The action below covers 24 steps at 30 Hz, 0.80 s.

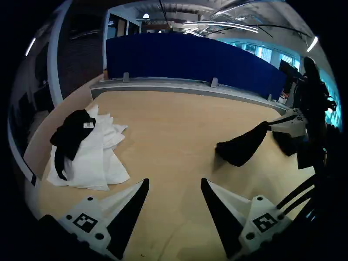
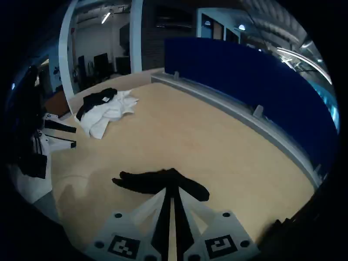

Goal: Fold towel

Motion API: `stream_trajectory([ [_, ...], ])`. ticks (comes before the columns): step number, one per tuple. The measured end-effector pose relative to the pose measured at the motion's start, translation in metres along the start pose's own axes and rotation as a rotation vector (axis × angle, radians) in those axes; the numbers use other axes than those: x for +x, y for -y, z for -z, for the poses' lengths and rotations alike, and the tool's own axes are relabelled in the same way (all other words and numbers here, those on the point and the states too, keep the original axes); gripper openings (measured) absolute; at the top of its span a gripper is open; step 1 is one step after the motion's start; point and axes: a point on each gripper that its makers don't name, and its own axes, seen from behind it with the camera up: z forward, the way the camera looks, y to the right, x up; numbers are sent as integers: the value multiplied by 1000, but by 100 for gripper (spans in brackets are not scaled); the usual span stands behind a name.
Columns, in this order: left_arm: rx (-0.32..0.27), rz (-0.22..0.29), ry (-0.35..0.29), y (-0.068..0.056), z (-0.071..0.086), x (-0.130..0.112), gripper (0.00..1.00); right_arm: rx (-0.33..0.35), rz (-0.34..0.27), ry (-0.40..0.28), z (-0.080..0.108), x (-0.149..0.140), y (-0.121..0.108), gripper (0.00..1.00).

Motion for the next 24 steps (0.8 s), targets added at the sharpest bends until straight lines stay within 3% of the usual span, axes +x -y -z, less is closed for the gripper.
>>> stream_trajectory([
  [11, -7, -13, -23, -4, 4, 14, 88, -31, 15, -77, 27, 42, -16, 5],
  [24, -29, -16, -27, -14, 5, 19, 88, -57, -9, -97, 45, 48, -40, 5],
])
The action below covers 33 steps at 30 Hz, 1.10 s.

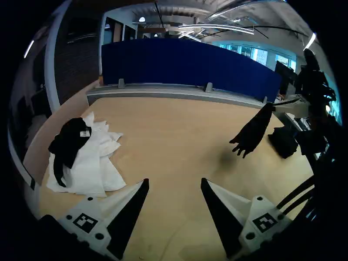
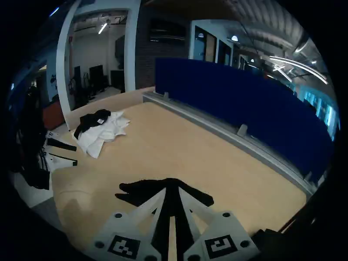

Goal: Fold towel

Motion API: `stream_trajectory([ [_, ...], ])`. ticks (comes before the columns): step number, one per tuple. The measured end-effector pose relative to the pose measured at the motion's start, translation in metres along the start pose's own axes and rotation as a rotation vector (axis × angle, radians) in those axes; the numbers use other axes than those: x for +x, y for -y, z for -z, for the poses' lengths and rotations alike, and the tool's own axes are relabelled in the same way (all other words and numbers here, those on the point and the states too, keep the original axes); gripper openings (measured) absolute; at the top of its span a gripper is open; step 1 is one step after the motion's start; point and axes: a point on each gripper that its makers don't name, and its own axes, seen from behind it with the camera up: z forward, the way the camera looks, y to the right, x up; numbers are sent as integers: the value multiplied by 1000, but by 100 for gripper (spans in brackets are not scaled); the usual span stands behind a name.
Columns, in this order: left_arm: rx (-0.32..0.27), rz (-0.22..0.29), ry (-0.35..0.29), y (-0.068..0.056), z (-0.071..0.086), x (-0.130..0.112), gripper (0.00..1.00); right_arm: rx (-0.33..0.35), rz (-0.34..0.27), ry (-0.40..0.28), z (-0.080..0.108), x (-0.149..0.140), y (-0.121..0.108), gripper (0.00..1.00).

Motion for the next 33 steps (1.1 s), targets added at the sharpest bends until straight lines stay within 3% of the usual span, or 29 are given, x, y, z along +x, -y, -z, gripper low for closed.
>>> stream_trajectory([
  [15, -23, -27, 9, -9, -9, 3, 88, -87, -12, 17, 41, -9, -69, 5],
  [33, -45, -55, 30, -25, -24, 8, 88, -262, -70, 69, 97, -35, -207, 5],
])
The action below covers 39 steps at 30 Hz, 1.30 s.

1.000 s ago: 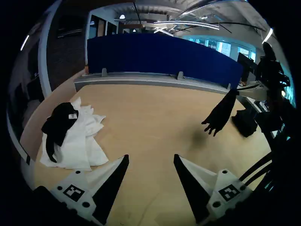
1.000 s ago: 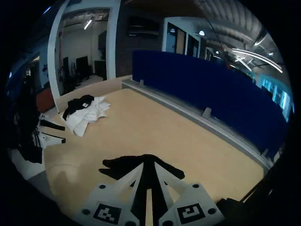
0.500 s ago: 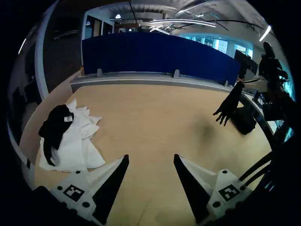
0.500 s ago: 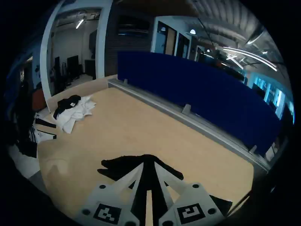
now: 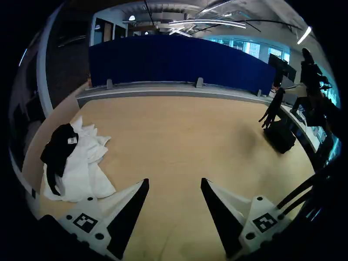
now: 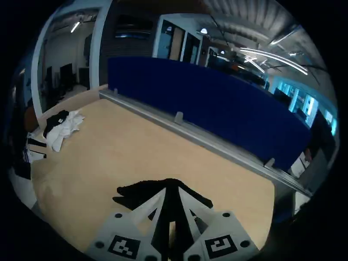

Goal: Fold towel

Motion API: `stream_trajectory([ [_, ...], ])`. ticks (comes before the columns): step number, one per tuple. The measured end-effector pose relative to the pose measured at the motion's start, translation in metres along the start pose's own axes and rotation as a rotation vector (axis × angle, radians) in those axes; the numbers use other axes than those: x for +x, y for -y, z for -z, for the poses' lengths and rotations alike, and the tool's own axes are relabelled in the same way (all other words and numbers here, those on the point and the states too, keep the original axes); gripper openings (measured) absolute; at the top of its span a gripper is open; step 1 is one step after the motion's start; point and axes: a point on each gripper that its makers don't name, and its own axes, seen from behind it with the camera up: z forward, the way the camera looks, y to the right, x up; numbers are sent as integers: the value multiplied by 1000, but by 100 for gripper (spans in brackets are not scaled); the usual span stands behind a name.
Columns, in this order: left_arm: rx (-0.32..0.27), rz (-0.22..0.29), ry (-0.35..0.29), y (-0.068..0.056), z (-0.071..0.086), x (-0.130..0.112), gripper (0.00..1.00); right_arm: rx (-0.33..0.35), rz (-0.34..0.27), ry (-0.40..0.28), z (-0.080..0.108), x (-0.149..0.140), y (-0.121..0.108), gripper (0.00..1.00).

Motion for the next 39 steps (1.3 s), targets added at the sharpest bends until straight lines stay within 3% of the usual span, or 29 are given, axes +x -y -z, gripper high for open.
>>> stream_trajectory([
  [8, -2, -11, 5, -7, -6, 5, 88, -61, -20, 27, 1, -10, -56, 5],
  [17, -1, -18, 7, -13, -10, 8, 88, -91, -48, 32, -2, -8, -93, 5],
  [29, -2, -26, 10, -21, -14, 9, 88, -97, -67, 54, -6, -19, -105, 5],
  [39, -10, -33, 7, -26, -15, 14, 88, -92, -97, 73, 13, -48, -101, 5],
])
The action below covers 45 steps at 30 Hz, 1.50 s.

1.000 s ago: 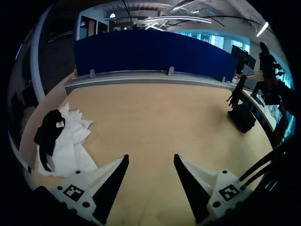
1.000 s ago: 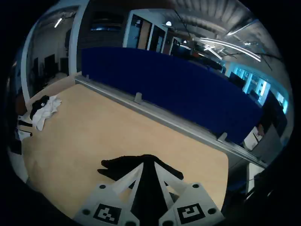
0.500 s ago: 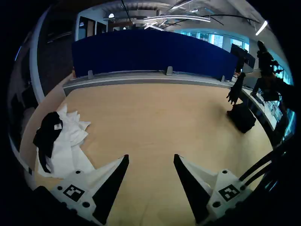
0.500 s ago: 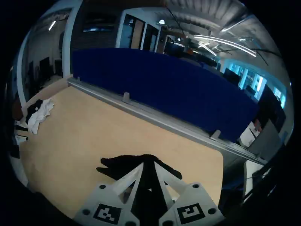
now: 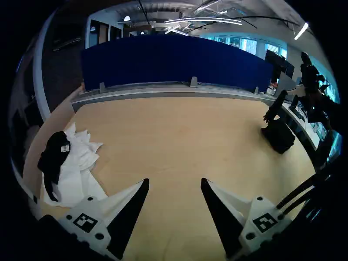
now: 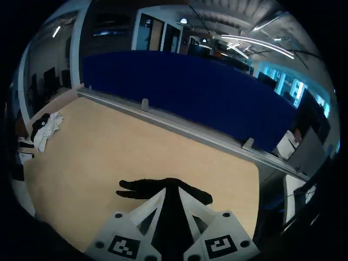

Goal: Fold towel

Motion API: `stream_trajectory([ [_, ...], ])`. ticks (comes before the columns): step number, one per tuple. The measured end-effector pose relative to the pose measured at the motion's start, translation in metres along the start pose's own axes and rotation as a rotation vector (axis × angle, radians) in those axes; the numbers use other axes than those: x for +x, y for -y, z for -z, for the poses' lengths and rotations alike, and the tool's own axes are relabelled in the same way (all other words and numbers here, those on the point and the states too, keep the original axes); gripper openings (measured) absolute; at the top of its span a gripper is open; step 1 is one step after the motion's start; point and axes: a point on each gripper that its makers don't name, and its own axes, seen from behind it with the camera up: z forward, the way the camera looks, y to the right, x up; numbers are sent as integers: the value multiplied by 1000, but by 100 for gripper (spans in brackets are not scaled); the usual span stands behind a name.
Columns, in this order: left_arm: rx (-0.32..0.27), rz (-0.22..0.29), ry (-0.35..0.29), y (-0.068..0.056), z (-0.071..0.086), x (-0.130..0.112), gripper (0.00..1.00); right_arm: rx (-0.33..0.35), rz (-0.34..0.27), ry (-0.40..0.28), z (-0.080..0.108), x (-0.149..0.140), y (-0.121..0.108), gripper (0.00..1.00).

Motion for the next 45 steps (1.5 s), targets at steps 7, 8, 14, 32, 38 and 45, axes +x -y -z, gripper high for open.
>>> stream_trajectory([
  [7, -11, -10, -6, -6, 0, 6, 88, 4, -24, 5, 13, -19, 0, 5],
  [8, -12, -12, -7, -7, 0, 7, 88, 4, -27, 4, 16, -21, -1, 5],
  [14, -17, -18, -8, -11, 0, 8, 88, 1, -37, 5, 22, -27, -1, 5],
  [32, -15, -22, -16, -10, 9, 10, 88, -3, -115, 55, 47, -94, 6, 5],
  [38, -20, -31, -15, -12, 10, 10, 88, -42, -165, 108, 54, -137, -2, 5],
  [45, -22, -41, -14, -15, 9, 11, 88, -84, -243, 161, 59, -180, -12, 5],
])
